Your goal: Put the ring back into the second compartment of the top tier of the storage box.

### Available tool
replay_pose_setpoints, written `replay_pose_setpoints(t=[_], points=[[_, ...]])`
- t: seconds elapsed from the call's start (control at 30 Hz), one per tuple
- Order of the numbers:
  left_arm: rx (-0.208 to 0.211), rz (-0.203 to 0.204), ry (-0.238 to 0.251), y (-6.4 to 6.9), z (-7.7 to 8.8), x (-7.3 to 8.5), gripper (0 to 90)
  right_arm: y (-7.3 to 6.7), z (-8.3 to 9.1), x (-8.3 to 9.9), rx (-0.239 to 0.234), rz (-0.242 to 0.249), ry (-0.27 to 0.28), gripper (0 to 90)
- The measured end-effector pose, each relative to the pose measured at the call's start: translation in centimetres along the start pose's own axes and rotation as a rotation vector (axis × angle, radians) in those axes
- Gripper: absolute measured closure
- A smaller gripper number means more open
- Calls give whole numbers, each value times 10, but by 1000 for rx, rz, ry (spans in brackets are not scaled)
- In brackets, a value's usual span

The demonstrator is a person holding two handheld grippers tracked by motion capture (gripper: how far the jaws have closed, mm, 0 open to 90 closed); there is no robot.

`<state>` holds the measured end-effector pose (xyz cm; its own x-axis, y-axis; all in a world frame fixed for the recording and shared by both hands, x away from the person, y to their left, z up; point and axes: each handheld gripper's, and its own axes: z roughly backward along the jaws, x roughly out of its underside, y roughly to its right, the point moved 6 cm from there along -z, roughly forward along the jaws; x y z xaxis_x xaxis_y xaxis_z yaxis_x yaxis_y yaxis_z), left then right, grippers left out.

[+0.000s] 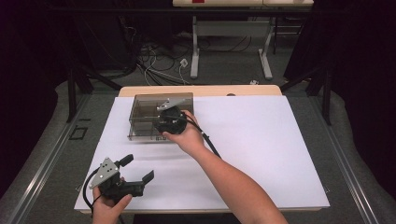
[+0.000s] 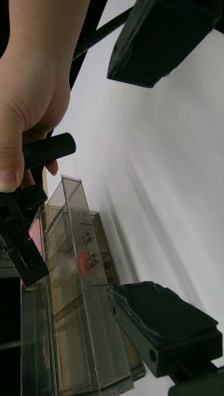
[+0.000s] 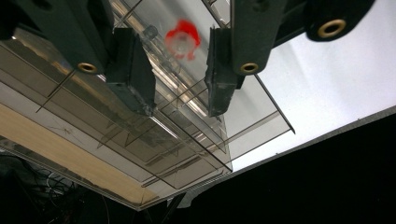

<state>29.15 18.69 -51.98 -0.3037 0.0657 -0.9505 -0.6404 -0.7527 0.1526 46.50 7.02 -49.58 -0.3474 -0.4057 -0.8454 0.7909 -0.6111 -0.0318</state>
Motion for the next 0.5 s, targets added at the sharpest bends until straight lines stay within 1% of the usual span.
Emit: replay_pose_setpoints(t=[0.03,0.07,0.13,0.17,0.2,0.23,0.27,0.33,0.37,0.47,0.5], points=[[0,0,0,0,0,0,4,0,0,0,0,0,0,605],[0,-2,-2,0,0,0,4,1,1,0,2,-2,3,585],[4,5,-8,0,0,1,4,1,1,0,3,-3,3,573],[4,4,-9,1,0,1,4,1,2,0,-1,-1,-6,562],[4,3,-8,1,0,1,4,0,1,-1,2,2,9,527],[4,3,-8,1,0,1,4,0,1,-1,2,2,9,527],[2,-5,-10,0,0,1,4,1,2,-1,3,7,12,509],[4,3,-10,1,0,1,4,0,3,-2,-1,13,16,497],[3,3,-9,1,0,1,4,0,4,-3,1,24,34,478],[3,2,-9,1,0,1,4,0,5,-4,2,30,40,467],[2,-4,-11,0,0,1,4,0,6,-5,5,33,43,454]])
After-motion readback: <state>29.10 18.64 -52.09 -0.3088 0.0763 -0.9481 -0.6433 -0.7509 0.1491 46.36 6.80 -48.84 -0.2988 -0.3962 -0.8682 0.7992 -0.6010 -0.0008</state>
